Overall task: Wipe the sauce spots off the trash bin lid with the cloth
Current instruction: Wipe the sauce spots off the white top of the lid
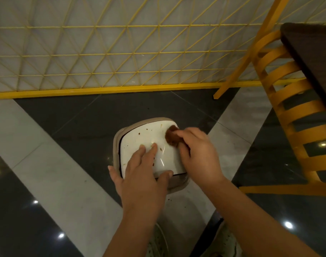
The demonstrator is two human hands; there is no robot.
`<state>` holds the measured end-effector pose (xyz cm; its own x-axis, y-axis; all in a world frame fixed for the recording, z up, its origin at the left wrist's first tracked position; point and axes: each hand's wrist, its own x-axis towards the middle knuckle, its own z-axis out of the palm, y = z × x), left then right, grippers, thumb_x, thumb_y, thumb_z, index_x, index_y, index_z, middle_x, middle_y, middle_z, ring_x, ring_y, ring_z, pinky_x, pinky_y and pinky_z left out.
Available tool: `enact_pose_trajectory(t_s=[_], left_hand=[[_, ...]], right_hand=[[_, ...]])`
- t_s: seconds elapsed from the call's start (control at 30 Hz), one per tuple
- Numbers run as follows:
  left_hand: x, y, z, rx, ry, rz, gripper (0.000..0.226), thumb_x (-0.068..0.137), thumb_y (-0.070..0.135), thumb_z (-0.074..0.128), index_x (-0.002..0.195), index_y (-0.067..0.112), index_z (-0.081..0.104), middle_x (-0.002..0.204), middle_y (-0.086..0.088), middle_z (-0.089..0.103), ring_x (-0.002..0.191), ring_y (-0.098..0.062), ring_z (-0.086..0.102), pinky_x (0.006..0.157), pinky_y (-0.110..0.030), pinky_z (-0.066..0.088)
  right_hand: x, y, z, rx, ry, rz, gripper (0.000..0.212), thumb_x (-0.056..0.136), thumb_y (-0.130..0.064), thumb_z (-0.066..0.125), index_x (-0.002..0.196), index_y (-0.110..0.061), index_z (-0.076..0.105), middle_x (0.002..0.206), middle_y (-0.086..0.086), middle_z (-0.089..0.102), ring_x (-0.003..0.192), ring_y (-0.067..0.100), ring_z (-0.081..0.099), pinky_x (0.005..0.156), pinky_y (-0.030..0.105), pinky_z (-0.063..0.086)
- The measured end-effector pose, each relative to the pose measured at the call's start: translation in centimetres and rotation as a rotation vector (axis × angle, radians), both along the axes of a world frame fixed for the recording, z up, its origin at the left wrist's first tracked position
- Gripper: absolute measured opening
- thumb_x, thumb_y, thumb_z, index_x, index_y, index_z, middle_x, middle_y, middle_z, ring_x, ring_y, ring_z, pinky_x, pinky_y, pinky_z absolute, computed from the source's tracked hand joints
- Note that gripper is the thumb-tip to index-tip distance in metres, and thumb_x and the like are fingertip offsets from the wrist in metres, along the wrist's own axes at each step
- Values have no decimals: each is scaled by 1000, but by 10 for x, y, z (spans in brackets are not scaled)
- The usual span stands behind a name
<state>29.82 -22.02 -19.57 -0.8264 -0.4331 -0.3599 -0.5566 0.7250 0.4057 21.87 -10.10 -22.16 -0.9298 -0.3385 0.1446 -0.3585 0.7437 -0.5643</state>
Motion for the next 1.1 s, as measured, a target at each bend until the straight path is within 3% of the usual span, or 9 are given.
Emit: enact_pose_trajectory(t_s=[0.13, 0.33, 0.5, 0.6, 0.73, 0.83, 0.93, 1.0, 1.1], left_hand=[[1, -1, 0, 32, 34, 30, 78, 88, 51, 57, 150, 45, 9, 157, 18, 18, 146, -10, 18, 113, -51, -16], [-1, 0, -1, 62, 65, 70, 97, 89, 46, 56, 148, 40, -21, 156, 17, 24, 144, -10, 25, 112, -48, -21], [2, -1, -1, 84, 84, 77, 98, 87, 49, 59, 150, 39, -15, 154, 17, 26, 144, -12, 25, 109, -44, -22], [3, -2, 0, 94, 112, 84, 98, 86, 49, 59, 150, 39, -15, 153, 17, 27, 143, -11, 25, 108, -42, -24], [2, -3, -2, 72, 114, 67, 99, 88, 44, 58, 148, 39, -20, 154, 17, 27, 145, -10, 23, 112, -47, -20], [2, -3, -3, 84, 117, 59, 99, 88, 45, 59, 149, 40, -19, 154, 17, 26, 145, -9, 22, 109, -45, -24], [3, -3, -3, 132, 131, 69, 98, 86, 47, 60, 150, 41, -13, 152, 18, 28, 143, -9, 26, 108, -41, -24], [4, -6, -2, 140, 127, 54, 97, 85, 48, 60, 150, 41, -12, 153, 19, 27, 143, -8, 25, 109, -43, -22], [6, -12, -3, 156, 83, 24, 92, 87, 42, 59, 150, 44, -8, 155, 18, 22, 146, -9, 18, 110, -47, -22]], right_hand=[[-43, -31, 9, 135, 2, 34, 31, 91, -12, 51, 120, -22, 61, 113, 4, 56, 101, 23, 50, 80, 38, 50], [15, 4, 15, 314, 71, 378, 48, 62, -23, 84, 106, -27, 66, 104, 0, 64, 90, 22, 61, 72, 32, 54], [-23, 1, 19, 212, 41, 234, 32, 88, -21, 47, 116, -19, 64, 111, 7, 61, 98, 26, 56, 80, 39, 52], [-26, -14, 15, 238, 52, 183, 31, 87, -12, 57, 117, -19, 63, 111, 7, 60, 100, 27, 54, 79, 43, 52], [20, 11, 19, 266, 69, 402, 43, 66, -13, 78, 106, -23, 66, 103, 2, 64, 87, 22, 61, 68, 29, 53], [22, 29, 18, 257, 58, 458, 37, 72, -19, 71, 108, -26, 64, 102, 1, 65, 87, 21, 63, 69, 27, 52], [-4, 13, 16, 183, 38, 285, 29, 88, -22, 50, 113, -22, 65, 108, 4, 63, 97, 23, 59, 78, 31, 51], [-9, 1, 13, 152, 26, 158, 28, 89, -15, 56, 115, -20, 66, 110, 5, 61, 100, 24, 56, 81, 33, 50], [17, 8, 13, 188, 67, 235, 30, 80, -15, 62, 109, -19, 67, 105, 5, 64, 94, 25, 60, 75, 32, 51]])
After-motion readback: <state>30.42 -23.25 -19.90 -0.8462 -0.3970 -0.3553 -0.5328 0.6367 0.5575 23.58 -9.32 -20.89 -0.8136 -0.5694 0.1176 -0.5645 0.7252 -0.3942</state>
